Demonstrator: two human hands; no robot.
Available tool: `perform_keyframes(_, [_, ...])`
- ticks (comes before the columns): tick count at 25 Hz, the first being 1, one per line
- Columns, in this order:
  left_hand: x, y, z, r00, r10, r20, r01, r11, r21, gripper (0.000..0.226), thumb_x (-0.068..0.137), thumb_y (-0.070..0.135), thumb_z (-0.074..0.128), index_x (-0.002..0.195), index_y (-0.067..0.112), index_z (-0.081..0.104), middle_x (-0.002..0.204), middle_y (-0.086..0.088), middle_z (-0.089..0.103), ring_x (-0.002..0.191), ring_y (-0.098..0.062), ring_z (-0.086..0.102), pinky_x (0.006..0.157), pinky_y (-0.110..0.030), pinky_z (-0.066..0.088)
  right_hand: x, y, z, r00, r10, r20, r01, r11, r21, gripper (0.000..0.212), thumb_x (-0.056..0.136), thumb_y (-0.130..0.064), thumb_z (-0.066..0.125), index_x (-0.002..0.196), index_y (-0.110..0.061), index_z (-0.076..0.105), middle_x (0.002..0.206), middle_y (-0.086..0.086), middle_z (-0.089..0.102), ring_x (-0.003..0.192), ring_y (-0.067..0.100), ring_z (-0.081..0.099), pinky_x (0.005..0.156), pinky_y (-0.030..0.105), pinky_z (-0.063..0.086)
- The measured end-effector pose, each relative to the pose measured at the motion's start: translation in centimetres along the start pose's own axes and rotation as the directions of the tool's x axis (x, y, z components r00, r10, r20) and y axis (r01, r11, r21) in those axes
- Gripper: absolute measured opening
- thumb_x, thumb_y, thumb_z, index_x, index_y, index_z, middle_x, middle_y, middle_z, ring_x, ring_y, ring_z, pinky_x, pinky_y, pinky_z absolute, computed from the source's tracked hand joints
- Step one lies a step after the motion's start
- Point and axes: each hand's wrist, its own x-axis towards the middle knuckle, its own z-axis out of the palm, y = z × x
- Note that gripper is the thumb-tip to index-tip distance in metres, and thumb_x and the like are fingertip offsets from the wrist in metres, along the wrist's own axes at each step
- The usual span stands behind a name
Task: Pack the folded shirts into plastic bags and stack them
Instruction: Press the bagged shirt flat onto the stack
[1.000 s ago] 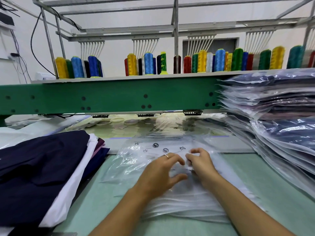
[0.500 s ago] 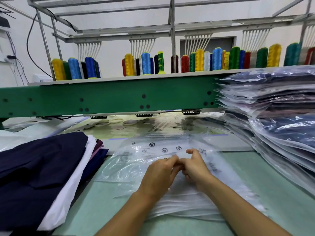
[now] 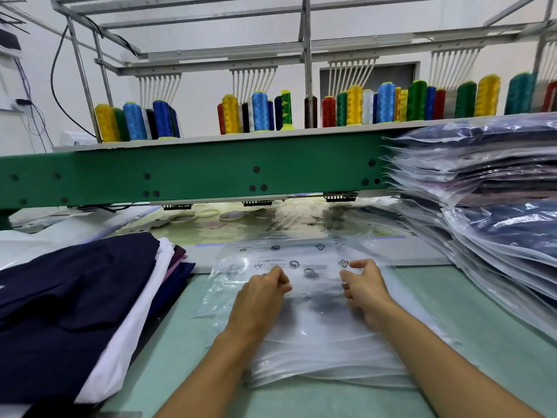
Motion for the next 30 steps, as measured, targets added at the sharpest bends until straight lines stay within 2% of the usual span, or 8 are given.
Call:
perform_keyframes(6, [0.2,-1.9,-1.1,0.993,-0.117,-0.018,0.117,0.992,0.043,0.005,0.101,0.026,0.059,0.096,0.025,0.059,0.096,0.007,0.07,0.088,-0.019,0.064,0.079,-0.043,0.054,1.1,0.4,-0.8,0.998,-0.016,-0.055,0.017,1.0,0.021,0.016,0.099,-0.008,0.055,0.111,-0.014,0.046,0.072,0.009,0.052,0.054,0.016,0.039,0.045,0.028,0.031])
perform_keyframes(11, [0.2,-3.6,-2.0,0.976,-0.212,-0.054,0.218,0.964,0.152,0.022,0.095,0.004,0.052,0.093,0.026,0.05,0.105,0.009,0.072,0.082,-0.015,0.053,0.063,-0.034,0.042,2.2,0.7,-1.5,0.991,-0.031,-0.132,0.038,0.998,0.051,0.014,0.098,-0.012,0.06,0.101,-0.016,0.048,0.078,0.011,0.056,0.053,0.017,0.041,0.044,0.028,0.032])
perform_keyframes(18, [-0.1,-5.3,-3.1,0.945,-0.286,-0.159,0.308,0.941,0.139,0.028,0.089,-0.015,0.038,0.095,0.012,0.045,0.11,-0.011,0.069,0.1,-0.023,0.063,0.069,-0.039,0.049,3.9,1.2,-3.3,0.957,-0.017,-0.288,0.055,0.991,0.122,0.018,0.094,-0.014,0.065,0.104,-0.016,0.05,0.073,0.01,0.059,0.048,0.017,0.043,0.043,0.026,0.032])
perform_keyframes(21, [0.0,-5.9,-3.3,0.931,-0.325,-0.166,0.35,0.923,0.158,0.021,0.093,-0.009,0.04,0.093,0.012,0.041,0.101,-0.011,0.066,0.083,-0.026,0.055,0.061,-0.038,0.042,4.0,1.4,-3.6,0.955,-0.029,-0.296,0.068,0.99,0.121,0.018,0.093,-0.014,0.066,0.099,-0.019,0.049,0.071,0.009,0.057,0.046,0.016,0.042,0.042,0.025,0.031])
perform_keyframes(23, [-0.1,-6.3,-3.4,0.96,-0.263,-0.092,0.278,0.929,0.246,0.006,0.1,0.008,0.047,0.102,0.014,0.045,0.103,-0.009,0.067,0.089,-0.03,0.057,0.07,-0.043,0.048,3.7,1.5,-3.5,0.962,-0.041,-0.271,0.078,0.989,0.129,0.017,0.094,-0.012,0.065,0.094,-0.019,0.049,0.067,0.008,0.054,0.044,0.015,0.04,0.04,0.024,0.03])
perform_keyframes(25, [-0.2,-6.2,-3.2,0.986,-0.167,-0.004,0.161,0.941,0.298,0.016,0.102,0.03,0.055,0.117,0.023,0.055,0.112,0.001,0.07,0.103,-0.026,0.061,0.082,-0.041,0.05,3.4,1.4,-3.5,0.971,-0.051,-0.235,0.082,0.989,0.127,0.015,0.094,-0.009,0.063,0.094,-0.018,0.05,0.065,0.007,0.053,0.044,0.014,0.038,0.04,0.023,0.029])
perform_keyframes(27, [-0.3,-5.6,-3.1,0.992,-0.13,-0.002,0.127,0.965,0.228,0.01,0.098,0.039,0.06,0.106,0.035,0.066,0.107,0.013,0.071,0.098,-0.016,0.063,0.078,-0.034,0.049,3.0,1.2,-3.5,0.976,-0.064,-0.21,0.088,0.991,0.103,0.011,0.094,-0.008,0.061,0.098,-0.015,0.053,0.064,0.007,0.052,0.045,0.015,0.036,0.041,0.023,0.028])
perform_keyframes(30, [-0.2,-5.3,-3.1,0.987,-0.16,-0.025,0.161,0.971,0.177,0.014,0.089,0.042,0.072,0.08,0.034,0.066,0.086,0.018,0.069,0.081,-0.005,0.061,0.065,-0.027,0.046,2.4,1.0,-3.3,0.974,-0.117,-0.195,0.124,0.992,0.023,0.004,0.094,-0.009,0.06,0.096,-0.011,0.057,0.069,0.008,0.055,0.05,0.019,0.041,0.043,0.025,0.032])
